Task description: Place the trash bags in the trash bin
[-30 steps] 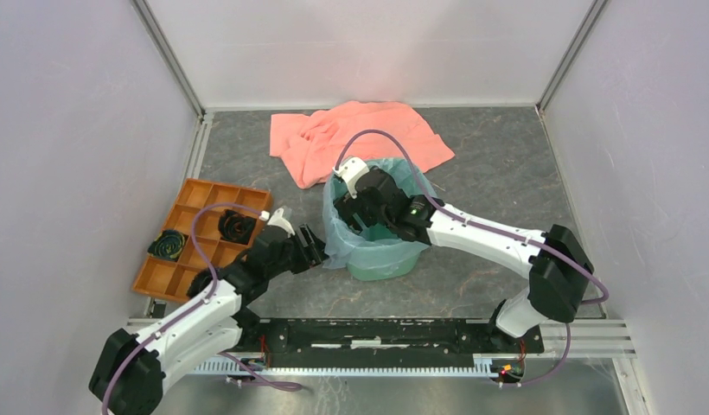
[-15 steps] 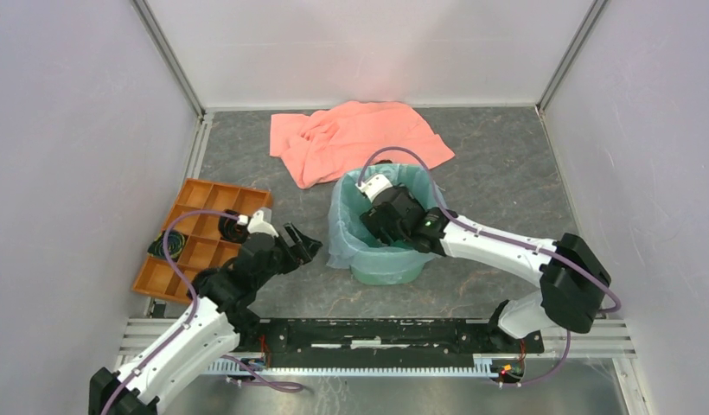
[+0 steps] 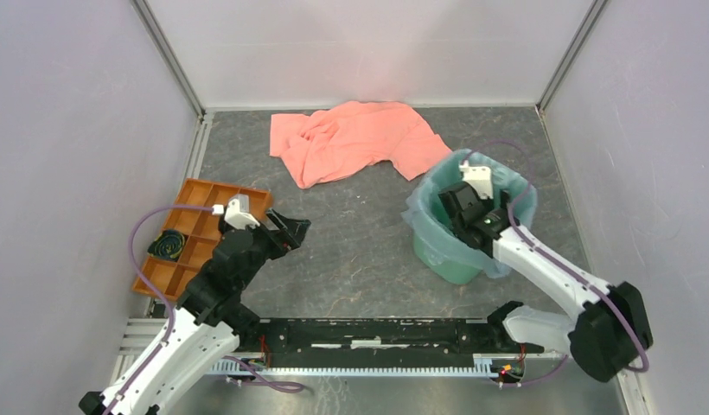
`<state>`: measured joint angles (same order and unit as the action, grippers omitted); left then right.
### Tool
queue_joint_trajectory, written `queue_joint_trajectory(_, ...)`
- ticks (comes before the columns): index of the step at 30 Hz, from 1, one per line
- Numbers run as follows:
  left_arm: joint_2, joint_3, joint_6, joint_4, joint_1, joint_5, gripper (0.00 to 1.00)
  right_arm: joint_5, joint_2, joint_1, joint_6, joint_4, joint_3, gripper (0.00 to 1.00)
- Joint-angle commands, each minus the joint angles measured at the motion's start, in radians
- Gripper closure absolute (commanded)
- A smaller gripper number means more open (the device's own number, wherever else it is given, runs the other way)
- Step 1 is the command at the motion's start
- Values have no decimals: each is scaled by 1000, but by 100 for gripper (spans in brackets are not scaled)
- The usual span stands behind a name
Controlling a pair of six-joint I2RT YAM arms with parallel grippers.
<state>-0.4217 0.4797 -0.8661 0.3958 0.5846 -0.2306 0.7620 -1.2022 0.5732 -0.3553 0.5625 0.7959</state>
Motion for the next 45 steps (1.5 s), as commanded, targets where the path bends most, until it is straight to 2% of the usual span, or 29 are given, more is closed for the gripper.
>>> queue_joint_trajectory(1,-18,64,111,-4,0,-23,8,269,146,-64,-254,156,-64,2)
queue_joint_trajectory(5,-21,95,149,2,0,-13,7,178,247,-292,-270,145,-144,6)
queue_joint_trajectory(8,-3,110,163,10,0,-5,7,140,287,-466,-224,126,-186,7)
queue_joint_trajectory(16,35,133,191,46,0,-1,6,104,413,-776,-89,91,-209,7)
queue_joint_trajectory(21,36,139,205,48,0,-4,5,-38,427,-781,-10,76,-166,10)
queue_joint_trajectory(25,23,143,201,46,0,-3,5,-80,474,-777,1,149,-63,9)
queue_joint_trajectory(29,1,146,188,31,1,4,5,-138,454,-778,-17,265,50,9)
queue_joint_trajectory(37,-57,176,197,5,0,39,5,-71,452,-773,62,312,251,7)
queue_joint_trajectory(41,-54,212,239,16,0,34,3,-171,427,-715,174,310,422,2)
queue_joint_trajectory(45,-67,296,302,49,1,32,2,-282,437,-625,271,280,586,2)
